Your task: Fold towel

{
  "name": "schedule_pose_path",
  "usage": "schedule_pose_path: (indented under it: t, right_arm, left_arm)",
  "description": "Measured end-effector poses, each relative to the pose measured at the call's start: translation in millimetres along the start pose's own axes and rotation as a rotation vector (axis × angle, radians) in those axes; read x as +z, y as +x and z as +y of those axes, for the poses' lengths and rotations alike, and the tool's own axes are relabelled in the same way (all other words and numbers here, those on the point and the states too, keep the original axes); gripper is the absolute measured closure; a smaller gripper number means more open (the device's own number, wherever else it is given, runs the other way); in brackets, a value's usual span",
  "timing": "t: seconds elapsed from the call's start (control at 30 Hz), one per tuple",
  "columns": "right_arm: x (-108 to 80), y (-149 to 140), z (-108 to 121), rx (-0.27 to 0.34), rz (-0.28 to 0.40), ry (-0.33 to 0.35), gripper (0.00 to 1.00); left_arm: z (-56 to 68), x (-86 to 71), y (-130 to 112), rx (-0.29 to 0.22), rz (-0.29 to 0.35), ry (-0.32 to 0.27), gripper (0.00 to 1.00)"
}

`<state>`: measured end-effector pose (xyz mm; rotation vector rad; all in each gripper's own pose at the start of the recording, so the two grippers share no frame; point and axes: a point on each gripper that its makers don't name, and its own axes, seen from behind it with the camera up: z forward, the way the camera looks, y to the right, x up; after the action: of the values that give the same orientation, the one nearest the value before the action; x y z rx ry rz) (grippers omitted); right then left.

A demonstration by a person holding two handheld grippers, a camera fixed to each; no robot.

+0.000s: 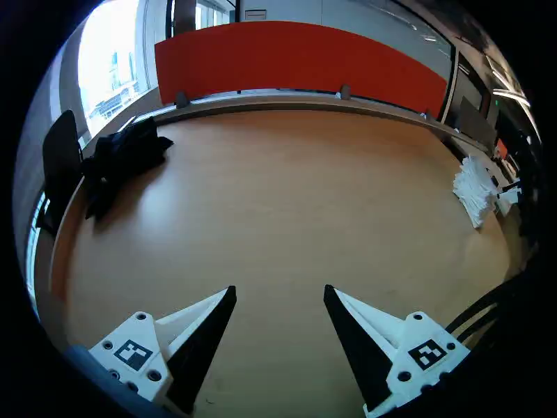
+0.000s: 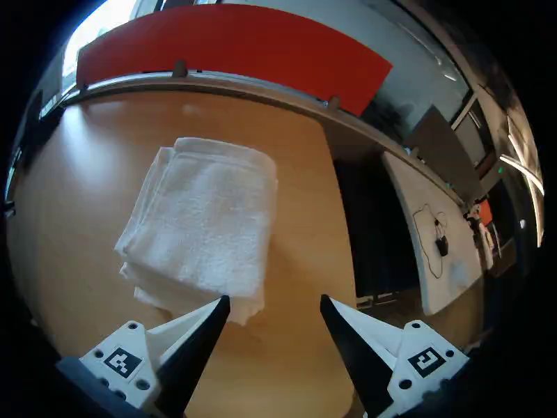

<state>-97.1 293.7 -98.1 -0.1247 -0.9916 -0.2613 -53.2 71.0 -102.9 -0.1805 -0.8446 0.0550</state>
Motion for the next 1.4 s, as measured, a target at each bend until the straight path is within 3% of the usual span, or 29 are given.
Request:
schedule_pose_path:
  t: [0.5,0.67,1.07,1.17,1.4]
  right_arm:
    - [-5.9,15,-16,0.014,0.038,0.015,0.0]
    - [-7.4,21,-23,0.071,0.062,0.026,0.0]
    - [-7.6,32,-42,0.302,0.092,0.061,0.0]
    - [-8.4,35,-44,0.327,0.105,0.067,0.0]
    - [-13.5,43,-52,0.318,0.133,0.072,0.0]
  left_arm:
    - [-1.6,-0.4,4,-0.002,0.009,0.0,0.07]
    - [-2.6,-0.4,6,-0.005,0.012,0.003,0.07]
    - [-5.4,-1.2,10,-0.006,0.024,0.014,0.07]
    - [-7.1,-1.4,13,-0.009,0.03,0.017,0.07]
    - [-16.1,-3.2,24,-0.027,0.061,0.035,0.07]
